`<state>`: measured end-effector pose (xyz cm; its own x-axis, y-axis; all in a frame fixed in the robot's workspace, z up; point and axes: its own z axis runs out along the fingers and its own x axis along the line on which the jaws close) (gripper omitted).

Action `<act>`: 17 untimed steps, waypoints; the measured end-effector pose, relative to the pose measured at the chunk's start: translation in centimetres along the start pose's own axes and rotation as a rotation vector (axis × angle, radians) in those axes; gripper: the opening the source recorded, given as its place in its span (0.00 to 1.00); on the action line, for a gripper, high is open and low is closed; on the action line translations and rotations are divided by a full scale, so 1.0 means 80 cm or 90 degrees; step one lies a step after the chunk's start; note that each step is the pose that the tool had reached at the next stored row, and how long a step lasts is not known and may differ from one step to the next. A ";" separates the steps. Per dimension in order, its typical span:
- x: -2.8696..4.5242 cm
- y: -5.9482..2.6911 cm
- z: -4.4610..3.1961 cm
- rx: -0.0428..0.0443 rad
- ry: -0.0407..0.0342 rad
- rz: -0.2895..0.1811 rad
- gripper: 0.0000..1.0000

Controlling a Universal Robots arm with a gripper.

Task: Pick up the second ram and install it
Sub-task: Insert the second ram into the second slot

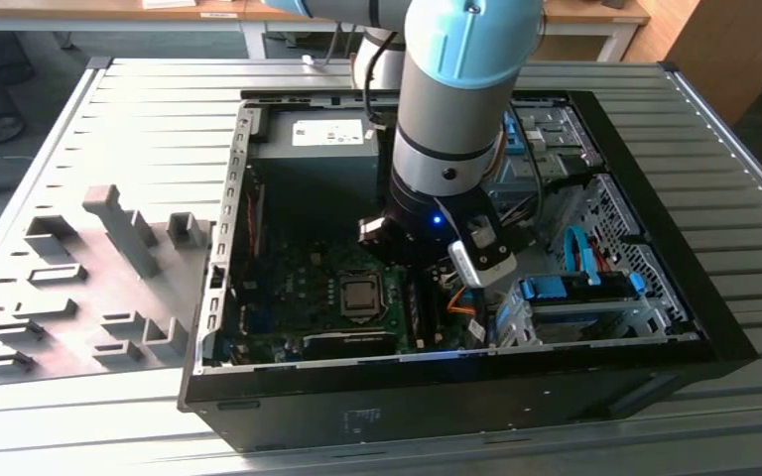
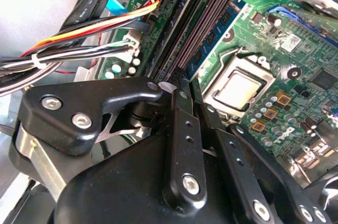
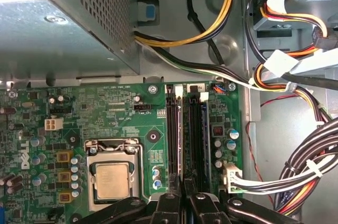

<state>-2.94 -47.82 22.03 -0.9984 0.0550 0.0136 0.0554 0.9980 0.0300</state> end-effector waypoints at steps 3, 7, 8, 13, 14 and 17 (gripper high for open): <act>0.0000 0.000 0.0002 0.0000 0.0001 -0.003 0.14; 0.0000 0.000 0.0006 0.0000 0.0001 -0.006 0.14; 0.0000 0.000 0.0008 0.0000 0.0001 -0.006 0.14; -0.0001 0.000 0.0027 0.0020 0.0000 -0.006 0.14; -0.0001 0.000 0.0027 0.0030 0.0001 -0.006 0.14; 0.0000 0.000 0.0033 0.0039 0.0000 -0.006 0.14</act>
<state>-2.94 -47.82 21.77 -0.9989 0.0460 0.0133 0.0463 0.9986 0.0240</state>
